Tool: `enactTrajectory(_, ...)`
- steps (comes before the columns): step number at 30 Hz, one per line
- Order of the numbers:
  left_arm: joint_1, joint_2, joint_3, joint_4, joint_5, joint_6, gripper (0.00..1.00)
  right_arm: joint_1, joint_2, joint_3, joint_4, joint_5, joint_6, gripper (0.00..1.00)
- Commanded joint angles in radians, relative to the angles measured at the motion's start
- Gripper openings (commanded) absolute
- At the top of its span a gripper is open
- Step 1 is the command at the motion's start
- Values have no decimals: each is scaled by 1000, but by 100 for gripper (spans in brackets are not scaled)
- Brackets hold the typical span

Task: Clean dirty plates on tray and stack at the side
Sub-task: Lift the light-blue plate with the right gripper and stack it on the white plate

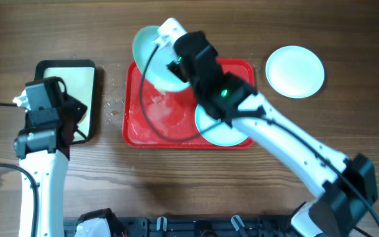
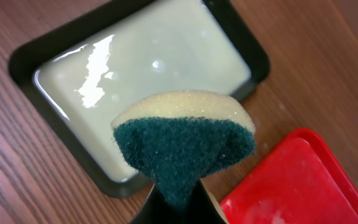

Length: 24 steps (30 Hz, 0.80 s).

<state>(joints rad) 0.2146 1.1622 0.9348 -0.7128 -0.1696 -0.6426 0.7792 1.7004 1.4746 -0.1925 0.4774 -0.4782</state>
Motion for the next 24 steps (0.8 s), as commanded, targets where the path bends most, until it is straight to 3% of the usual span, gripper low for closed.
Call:
enactTrajectory(1, 35, 33, -4, -2, 20, 7, 4, 108, -21, 5, 142, 352, -600, 4)
enactTrajectory(3, 34, 47, -4, -2, 20, 10, 4, 161, -21, 5, 233, 419, -840, 4)
enactTrajectory(4, 34, 51, -4, -1, 20, 10, 4, 184, -21, 5, 261, 424, -892, 4)
enactTrajectory(7, 34, 58, -4, -3, 24, 10, 4, 234, -21, 5, 257, 393, -901, 4)
enactTrajectory(10, 34, 58, -4, -2, 24, 10, 4, 235, -21, 5, 253, 378, -752, 4)
enactTrajectory(12, 34, 58, -4, 1, 24, 34, 4, 177, -20, 5, 202, 302, -465, 4)
enactTrajectory(14, 34, 58, -4, 2, 24, 37, 4, 45, -5, 5, 50, 67, -90, 4)
enactTrajectory(15, 34, 58, -4, 1, 24, 37, 4, -89, 24, 5, -81, -169, 201, 4)
enactTrajectory(18, 34, 58, -4, 2, 24, 36, 4, -410, 79, 5, -246, -563, 607, 4)
enactTrajectory(21, 34, 58, -4, 1, 24, 36, 4, -744, 89, 4, -326, -840, 691, 4)
enactTrajectory(24, 34, 58, -4, 1, 24, 36, 4, -991, 94, -3, -398, -852, 628, 4)
